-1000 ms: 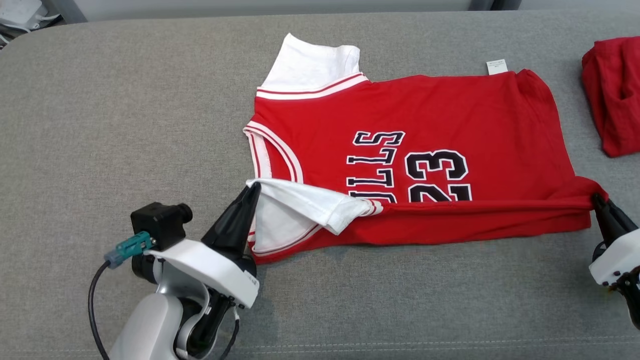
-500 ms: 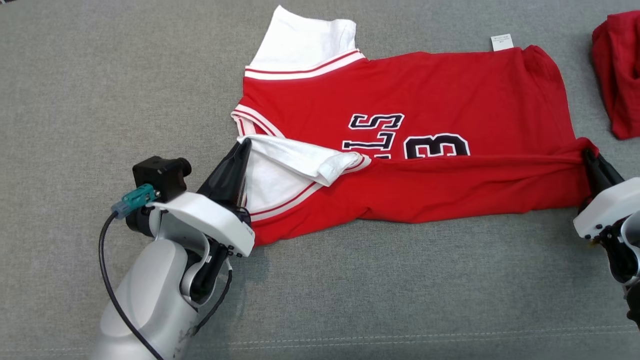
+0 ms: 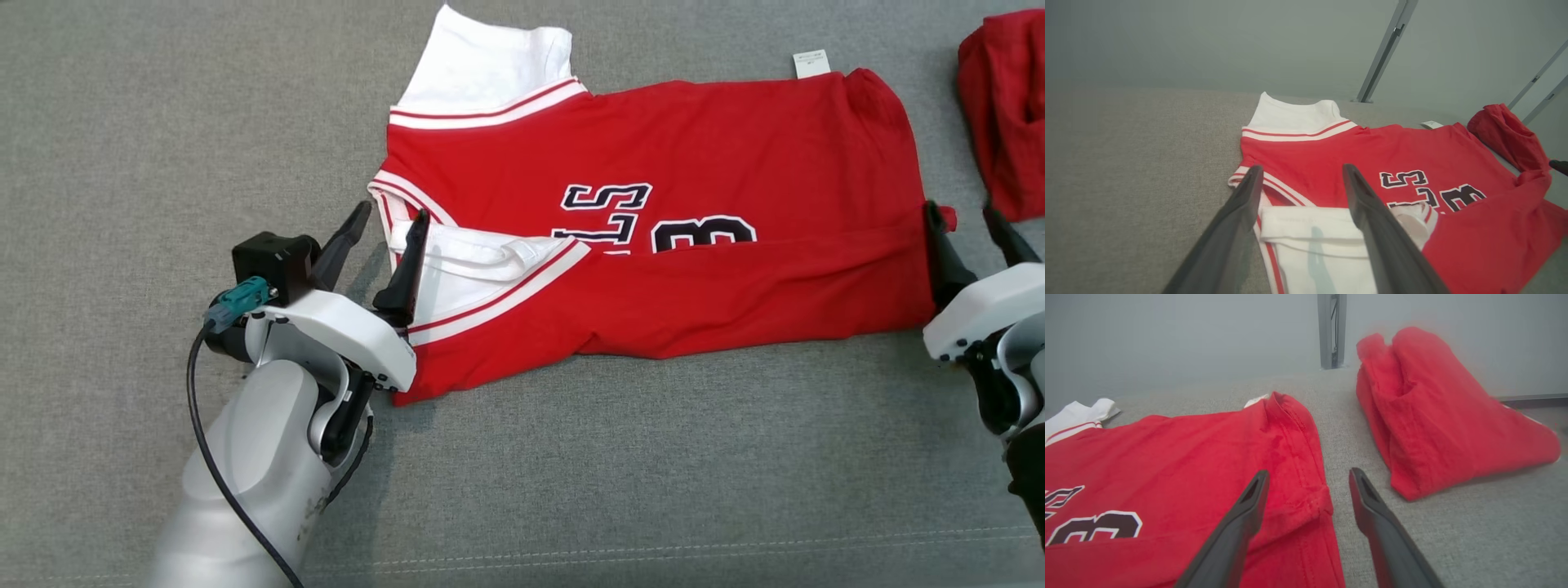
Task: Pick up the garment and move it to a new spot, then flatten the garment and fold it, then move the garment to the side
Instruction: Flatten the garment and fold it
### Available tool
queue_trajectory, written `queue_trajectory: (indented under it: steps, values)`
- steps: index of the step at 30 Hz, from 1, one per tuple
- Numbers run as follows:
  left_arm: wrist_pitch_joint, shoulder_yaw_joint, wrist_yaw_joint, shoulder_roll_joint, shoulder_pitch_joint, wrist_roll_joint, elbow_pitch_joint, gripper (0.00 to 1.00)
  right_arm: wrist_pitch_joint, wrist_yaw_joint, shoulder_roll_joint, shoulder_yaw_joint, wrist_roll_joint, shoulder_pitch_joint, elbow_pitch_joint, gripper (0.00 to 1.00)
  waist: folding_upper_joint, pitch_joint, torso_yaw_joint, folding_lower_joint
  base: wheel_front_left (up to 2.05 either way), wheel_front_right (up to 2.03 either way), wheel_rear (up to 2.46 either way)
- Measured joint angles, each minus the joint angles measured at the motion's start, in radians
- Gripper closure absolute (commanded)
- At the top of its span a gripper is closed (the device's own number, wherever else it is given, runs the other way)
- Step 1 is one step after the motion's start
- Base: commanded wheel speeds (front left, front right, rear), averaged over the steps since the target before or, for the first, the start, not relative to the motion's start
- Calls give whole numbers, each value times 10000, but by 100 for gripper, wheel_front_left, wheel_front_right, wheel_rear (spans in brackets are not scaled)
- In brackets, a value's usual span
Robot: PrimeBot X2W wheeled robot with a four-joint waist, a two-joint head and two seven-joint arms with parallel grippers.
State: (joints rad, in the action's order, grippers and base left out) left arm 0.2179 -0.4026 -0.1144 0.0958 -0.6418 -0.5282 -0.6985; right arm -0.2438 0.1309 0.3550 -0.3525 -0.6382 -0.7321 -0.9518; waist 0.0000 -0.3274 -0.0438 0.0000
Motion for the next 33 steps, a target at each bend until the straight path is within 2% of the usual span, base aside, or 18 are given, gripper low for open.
queue_trajectory:
  steps: [5, 11, 14, 21, 27, 28, 29, 33]
  values:
    - [299, 430, 59, -105, 274, -100, 466, 0, -36, 0, 46, 966, 765, 531, 1421, 0, 0, 285, -27, 0, 0, 0, 0]
    - [286, 602, 209, -140, 2213, -405, 1304, 0, -46, 0, -464, 2075, 1570, 2312, 2449, 0, 0, 687, -78, 0, 0, 0, 0]
    - [-134, 581, 374, -144, 2988, -729, 1651, 0, -44, 0, -663, 2408, 1739, 2768, 2744, 0, 0, 819, -73, -1, 0, 0, 0]
    - [-1367, 249, 756, -111, 3459, -859, 1791, 0, -44, 0, -796, 2679, 2008, 3013, 3026, 0, 0, 793, -78, 0, 0, 0, 0]
    - [-1647, -19, 1202, -6, 2998, -437, 1475, 0, -44, 0, -809, 2545, 2008, 3008, 3202, 0, 1, 639, -245, 0, 0, 0, 0]
    - [-1651, -73, 1258, 12, 2922, -316, 1411, 33, -46, 0, -805, 2508, 2006, 3008, 3212, 0, 0, 623, -287, 0, 0, 0, 0]
    - [-1662, -161, 1258, 46, 2855, -213, 1348, 100, -46, 0, -803, 2479, 2004, 3007, 3225, 0, 0, 612, -330, -1, 0, 0, 0]
    - [-1766, -311, 1244, 190, 2803, -140, 1264, 100, -46, 0, -798, 2305, 1864, 3011, 3195, 0, 0, 619, -427, 0, 0, 0, 0]
